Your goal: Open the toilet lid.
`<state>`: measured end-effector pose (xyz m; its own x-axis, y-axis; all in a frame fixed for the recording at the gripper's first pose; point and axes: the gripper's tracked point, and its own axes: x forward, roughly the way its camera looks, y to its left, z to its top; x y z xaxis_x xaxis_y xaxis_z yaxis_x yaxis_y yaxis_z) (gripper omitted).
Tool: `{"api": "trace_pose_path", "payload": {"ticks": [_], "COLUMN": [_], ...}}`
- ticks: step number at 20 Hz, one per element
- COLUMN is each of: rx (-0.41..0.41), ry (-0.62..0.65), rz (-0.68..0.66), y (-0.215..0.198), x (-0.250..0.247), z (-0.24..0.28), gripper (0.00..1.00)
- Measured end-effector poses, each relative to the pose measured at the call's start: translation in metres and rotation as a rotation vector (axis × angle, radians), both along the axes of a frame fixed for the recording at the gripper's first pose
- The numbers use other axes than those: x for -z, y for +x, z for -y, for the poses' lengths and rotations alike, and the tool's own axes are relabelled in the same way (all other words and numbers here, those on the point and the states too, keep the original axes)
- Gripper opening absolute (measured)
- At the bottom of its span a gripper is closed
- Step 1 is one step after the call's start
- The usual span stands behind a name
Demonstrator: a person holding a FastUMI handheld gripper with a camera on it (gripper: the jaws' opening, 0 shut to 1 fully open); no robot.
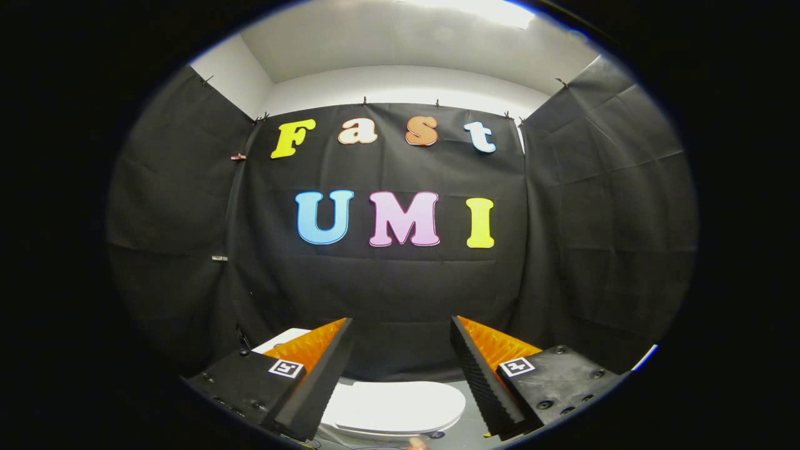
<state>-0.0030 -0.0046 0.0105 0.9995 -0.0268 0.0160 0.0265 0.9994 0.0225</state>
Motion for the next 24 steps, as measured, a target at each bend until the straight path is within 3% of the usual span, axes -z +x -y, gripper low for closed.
{"api": "trace_pose_path", "payload": {"ticks": [11,17,24], "rx": [0.057,0.115,0.154], "ry": [0.042,0.134,0.291], "rz": [-0.031,-0.103,-0.256], "y": [0.008,0.026,0.053], "x": [0.026,0.081,0.179], "z": [0.033,0.081,0.136], "gripper": [0.98,0.98,0.98]}}
